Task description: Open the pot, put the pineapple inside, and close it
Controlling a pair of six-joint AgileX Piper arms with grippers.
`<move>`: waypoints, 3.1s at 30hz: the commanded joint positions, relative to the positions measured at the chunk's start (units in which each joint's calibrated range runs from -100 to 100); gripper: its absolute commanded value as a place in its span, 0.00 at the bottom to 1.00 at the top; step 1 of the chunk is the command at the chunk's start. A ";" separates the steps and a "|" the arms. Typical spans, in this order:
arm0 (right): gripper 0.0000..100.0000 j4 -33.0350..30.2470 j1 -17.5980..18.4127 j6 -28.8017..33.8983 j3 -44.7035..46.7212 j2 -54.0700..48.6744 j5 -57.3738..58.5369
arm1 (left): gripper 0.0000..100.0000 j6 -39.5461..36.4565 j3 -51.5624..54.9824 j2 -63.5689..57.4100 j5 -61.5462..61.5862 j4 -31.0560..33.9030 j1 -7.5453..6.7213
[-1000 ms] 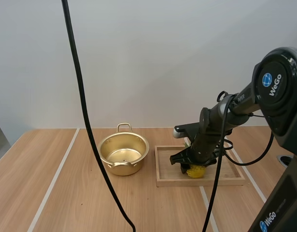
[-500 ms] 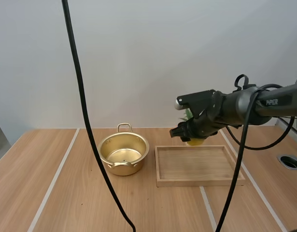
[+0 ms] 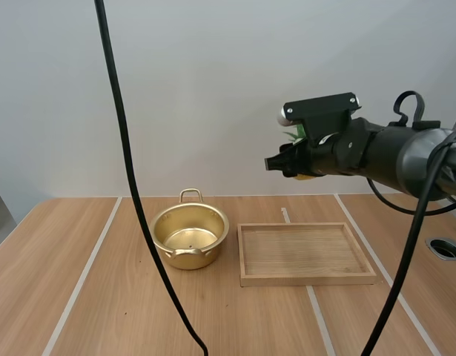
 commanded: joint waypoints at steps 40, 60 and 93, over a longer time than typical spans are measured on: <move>0.00 8.37 -0.22 -3.40 -19.10 -8.47 13.28 | 0.00 -0.09 -0.43 -0.23 -1.15 -0.54 -0.19; 0.00 39.93 3.21 -34.87 -19.10 8.61 20.25 | 0.00 -0.09 -0.43 -0.23 -1.15 -0.54 -0.19; 0.00 48.07 9.77 -47.56 -18.97 35.04 38.85 | 0.00 -0.09 -0.43 -0.23 -1.15 -0.54 -0.19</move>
